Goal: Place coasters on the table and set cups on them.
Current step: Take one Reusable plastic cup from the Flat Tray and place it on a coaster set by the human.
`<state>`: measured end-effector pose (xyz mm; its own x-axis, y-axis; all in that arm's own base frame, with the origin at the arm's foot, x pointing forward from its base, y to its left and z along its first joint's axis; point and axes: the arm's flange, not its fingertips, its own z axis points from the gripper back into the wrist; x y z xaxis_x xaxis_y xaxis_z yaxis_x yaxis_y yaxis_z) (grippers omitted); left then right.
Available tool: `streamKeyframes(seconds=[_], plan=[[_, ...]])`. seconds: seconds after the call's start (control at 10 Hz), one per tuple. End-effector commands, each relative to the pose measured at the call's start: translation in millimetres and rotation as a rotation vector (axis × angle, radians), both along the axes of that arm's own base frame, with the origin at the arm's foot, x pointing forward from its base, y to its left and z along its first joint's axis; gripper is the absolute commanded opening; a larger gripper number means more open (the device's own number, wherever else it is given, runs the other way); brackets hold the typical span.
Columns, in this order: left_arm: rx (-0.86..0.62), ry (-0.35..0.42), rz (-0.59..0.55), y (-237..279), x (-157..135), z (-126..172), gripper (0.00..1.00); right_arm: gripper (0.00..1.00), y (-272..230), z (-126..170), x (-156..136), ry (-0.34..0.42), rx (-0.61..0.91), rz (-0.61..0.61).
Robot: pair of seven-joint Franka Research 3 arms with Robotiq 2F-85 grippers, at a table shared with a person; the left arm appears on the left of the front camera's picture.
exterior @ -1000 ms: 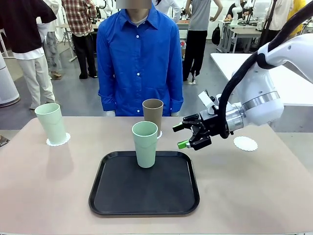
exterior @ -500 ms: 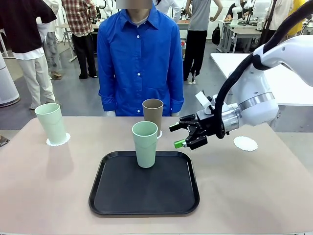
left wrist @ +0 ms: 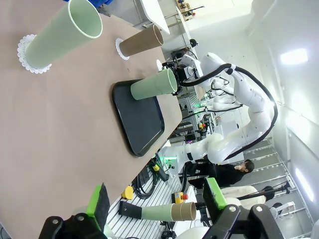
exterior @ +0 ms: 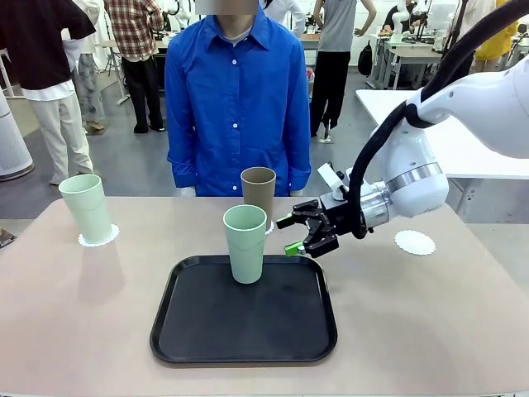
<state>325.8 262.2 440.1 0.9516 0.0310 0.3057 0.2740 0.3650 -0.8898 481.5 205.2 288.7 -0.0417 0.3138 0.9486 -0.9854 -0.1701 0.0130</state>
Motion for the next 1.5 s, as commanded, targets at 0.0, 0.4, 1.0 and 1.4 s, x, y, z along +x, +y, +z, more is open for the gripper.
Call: streamKeyframes(seconds=[0.0, 0.4, 1.0, 1.4], plan=[[-0.002, 0.000, 0.015, -1, -1, 1, 1.00, 1.00, 9, -8, 9, -0.034, 0.002, -0.012], [-0.002, 0.000, 0.015, -1, -1, 1, 1.00, 1.00, 24, -18, 17, -0.034, 0.010, 0.000], [-0.002, 0.000, 0.015, -1, -1, 1, 1.00, 1.00, 47, -25, 22, -0.026, 0.000, 0.026], [-0.002, 0.000, 0.015, -1, -1, 1, 1.00, 1.00, 63, -28, 28, -0.014, 0.002, 0.050]])
